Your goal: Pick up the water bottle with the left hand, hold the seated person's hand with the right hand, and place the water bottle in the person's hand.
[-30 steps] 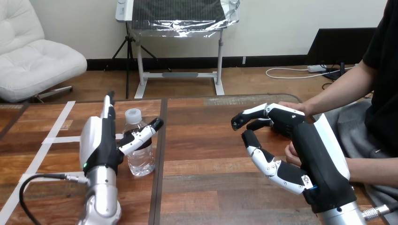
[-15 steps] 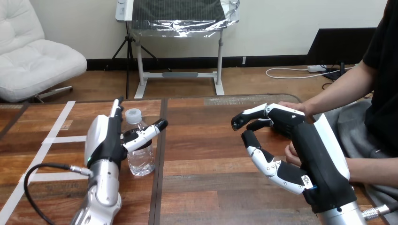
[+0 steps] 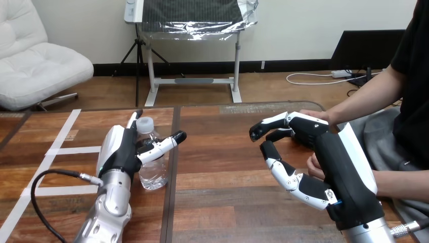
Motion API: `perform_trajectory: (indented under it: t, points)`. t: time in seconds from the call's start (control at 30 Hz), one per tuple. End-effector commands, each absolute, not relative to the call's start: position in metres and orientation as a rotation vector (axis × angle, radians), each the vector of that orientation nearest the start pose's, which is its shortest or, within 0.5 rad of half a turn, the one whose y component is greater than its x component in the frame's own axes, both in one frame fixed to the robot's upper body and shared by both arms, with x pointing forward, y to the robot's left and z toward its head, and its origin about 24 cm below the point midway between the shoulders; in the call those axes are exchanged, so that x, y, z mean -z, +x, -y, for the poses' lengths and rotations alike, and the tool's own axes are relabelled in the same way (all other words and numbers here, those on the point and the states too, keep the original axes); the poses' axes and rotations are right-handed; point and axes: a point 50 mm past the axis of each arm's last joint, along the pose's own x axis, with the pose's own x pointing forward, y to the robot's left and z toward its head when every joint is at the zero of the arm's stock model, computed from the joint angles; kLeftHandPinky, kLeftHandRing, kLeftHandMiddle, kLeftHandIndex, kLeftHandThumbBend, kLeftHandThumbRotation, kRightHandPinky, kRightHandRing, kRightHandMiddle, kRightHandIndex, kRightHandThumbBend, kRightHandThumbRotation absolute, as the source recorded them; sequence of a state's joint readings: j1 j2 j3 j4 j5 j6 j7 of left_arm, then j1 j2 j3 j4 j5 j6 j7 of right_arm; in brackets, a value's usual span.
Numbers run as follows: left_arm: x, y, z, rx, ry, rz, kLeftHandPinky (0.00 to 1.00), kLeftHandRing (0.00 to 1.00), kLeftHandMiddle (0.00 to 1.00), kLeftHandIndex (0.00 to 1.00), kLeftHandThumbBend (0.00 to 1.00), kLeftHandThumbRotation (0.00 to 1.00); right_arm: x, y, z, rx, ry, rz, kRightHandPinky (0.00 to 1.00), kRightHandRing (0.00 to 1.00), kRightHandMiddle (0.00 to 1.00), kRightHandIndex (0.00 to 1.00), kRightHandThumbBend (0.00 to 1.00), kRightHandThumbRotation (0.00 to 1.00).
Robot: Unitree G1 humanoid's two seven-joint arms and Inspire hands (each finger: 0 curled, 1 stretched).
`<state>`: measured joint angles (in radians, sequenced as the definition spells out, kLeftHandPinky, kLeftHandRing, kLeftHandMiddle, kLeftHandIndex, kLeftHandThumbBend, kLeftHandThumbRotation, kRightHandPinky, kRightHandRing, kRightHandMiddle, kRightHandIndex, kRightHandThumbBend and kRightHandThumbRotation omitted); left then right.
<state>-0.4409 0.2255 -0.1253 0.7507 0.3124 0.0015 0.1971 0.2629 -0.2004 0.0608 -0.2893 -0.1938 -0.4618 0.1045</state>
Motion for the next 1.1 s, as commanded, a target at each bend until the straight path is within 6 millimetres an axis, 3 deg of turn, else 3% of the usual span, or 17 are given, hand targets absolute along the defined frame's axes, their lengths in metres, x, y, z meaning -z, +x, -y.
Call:
perform_trajectory:
  t: [0.0,0.63,0.93,1.07]
  points:
    - [-0.0245,0.3411,-0.1778,-0.048,0.648,-0.188,0.78,0.87,0.92,0.95,1.0,0.62,-0.1055,0.1994,0.1542,-0.222,-0.39,0.536,0.6,0.69,0.64,0.54,0.29,0.0]
    - [-0.0189,0.3437,-0.1771,-0.062,0.675,-0.246,0.73,0.83,0.88,0.88,1.0,0.58,-0.1062,0.1987,0.1559,-0.225,-0.389,0.536,0.6,0.7,0.64,0.55,0.29,0.0]
    - [-0.0164,0.3425,-0.1786,-0.092,0.655,-0.241,0.68,0.79,0.84,0.82,0.96,0.48,-0.106,0.1979,0.1568,-0.224,-0.392,0.532,0.6,0.7,0.64,0.55,0.3,0.0]
    - [-0.0152,0.3406,-0.1795,-0.109,0.632,-0.216,0.65,0.75,0.79,0.77,0.91,0.39,-0.1061,0.1977,0.1572,-0.224,-0.392,0.531,0.6,0.7,0.64,0.55,0.31,0.0]
